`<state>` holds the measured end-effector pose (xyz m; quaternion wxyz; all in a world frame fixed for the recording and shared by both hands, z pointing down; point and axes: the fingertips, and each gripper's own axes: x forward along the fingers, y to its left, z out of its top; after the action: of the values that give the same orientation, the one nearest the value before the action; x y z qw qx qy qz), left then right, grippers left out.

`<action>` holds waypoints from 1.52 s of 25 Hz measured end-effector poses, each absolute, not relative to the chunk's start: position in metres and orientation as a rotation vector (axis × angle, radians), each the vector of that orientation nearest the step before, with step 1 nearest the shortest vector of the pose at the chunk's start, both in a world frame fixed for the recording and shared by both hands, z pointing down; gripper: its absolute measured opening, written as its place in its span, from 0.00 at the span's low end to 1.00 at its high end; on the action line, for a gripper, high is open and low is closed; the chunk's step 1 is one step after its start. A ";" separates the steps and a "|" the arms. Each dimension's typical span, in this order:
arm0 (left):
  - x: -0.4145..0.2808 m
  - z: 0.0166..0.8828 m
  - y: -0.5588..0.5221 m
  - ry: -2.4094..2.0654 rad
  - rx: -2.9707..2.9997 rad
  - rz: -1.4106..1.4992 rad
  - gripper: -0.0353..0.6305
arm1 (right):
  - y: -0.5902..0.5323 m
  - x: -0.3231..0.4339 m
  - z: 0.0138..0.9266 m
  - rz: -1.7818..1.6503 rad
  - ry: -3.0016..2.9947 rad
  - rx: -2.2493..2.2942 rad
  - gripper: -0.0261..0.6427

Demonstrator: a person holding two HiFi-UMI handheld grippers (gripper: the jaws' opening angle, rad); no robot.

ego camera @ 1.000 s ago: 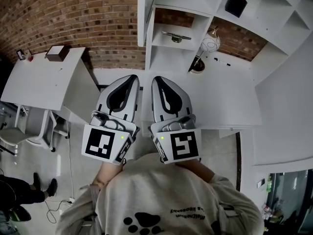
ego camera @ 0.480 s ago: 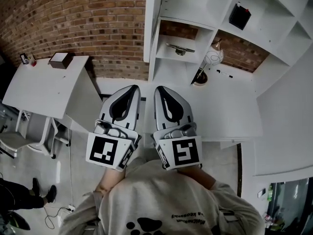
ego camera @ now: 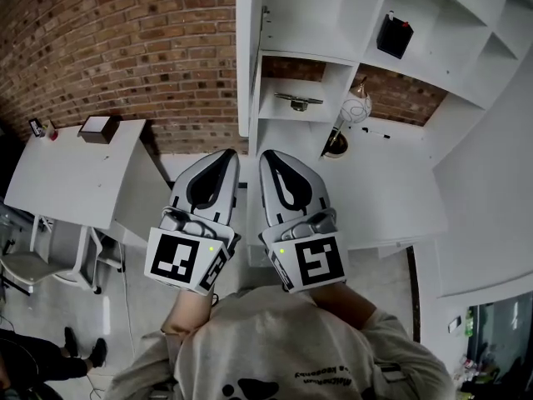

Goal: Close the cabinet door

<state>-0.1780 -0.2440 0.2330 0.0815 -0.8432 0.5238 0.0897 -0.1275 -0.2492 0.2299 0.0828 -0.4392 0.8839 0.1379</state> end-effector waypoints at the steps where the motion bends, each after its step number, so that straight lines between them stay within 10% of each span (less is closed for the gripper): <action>1: -0.178 0.231 -0.245 1.556 -2.518 0.265 0.06 | -0.250 -0.128 0.228 0.424 2.639 -1.310 0.07; 38: -0.201 0.175 -0.287 1.357 -2.495 0.299 0.06 | -0.314 -0.178 0.136 0.430 2.606 -1.331 0.28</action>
<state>-0.2010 -0.2871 0.1745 0.1424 -0.8648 0.4703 0.1037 -0.1780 -0.3145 0.1364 0.0918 -0.4480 0.8775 0.1448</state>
